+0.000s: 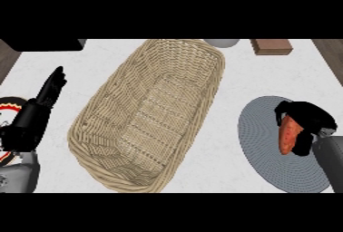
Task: Pick the sweet potato from the placemat and place it in the basket
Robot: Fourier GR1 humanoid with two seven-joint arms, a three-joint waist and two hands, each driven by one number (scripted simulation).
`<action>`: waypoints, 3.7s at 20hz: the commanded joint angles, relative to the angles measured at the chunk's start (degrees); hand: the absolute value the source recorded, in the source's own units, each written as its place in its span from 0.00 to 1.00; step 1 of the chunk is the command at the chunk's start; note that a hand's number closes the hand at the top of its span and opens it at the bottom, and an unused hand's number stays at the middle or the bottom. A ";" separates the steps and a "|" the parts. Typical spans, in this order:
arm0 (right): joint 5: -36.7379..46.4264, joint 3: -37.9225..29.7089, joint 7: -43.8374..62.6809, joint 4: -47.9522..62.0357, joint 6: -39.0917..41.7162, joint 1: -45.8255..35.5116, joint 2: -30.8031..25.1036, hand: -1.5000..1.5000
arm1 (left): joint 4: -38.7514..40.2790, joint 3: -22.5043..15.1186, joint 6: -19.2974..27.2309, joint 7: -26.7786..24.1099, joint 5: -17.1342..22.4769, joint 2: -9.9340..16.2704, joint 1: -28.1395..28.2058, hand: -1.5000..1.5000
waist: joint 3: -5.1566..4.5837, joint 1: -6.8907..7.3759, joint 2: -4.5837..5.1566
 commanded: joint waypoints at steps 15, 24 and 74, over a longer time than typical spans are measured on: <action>-10.45 -11.35 30.53 -53.31 -18.50 7.22 18.95 1.00 | 0.16 0.12 0.90 -0.63 -0.70 -0.84 2.53 0.50 | 0.48 -2.20 -0.35; -9.62 -2.02 57.48 -71.22 0.45 -14.63 21.49 1.00 | 0.46 -0.71 -0.53 0.32 -0.29 -0.54 -1.98 0.50 | 0.44 1.57 0.86; -24.19 1.02 75.62 -17.44 -14.11 -52.32 27.80 0.00 | 1.74 -0.45 -0.48 -0.50 -1.52 -1.53 -2.01 0.50 | 0.61 1.83 1.15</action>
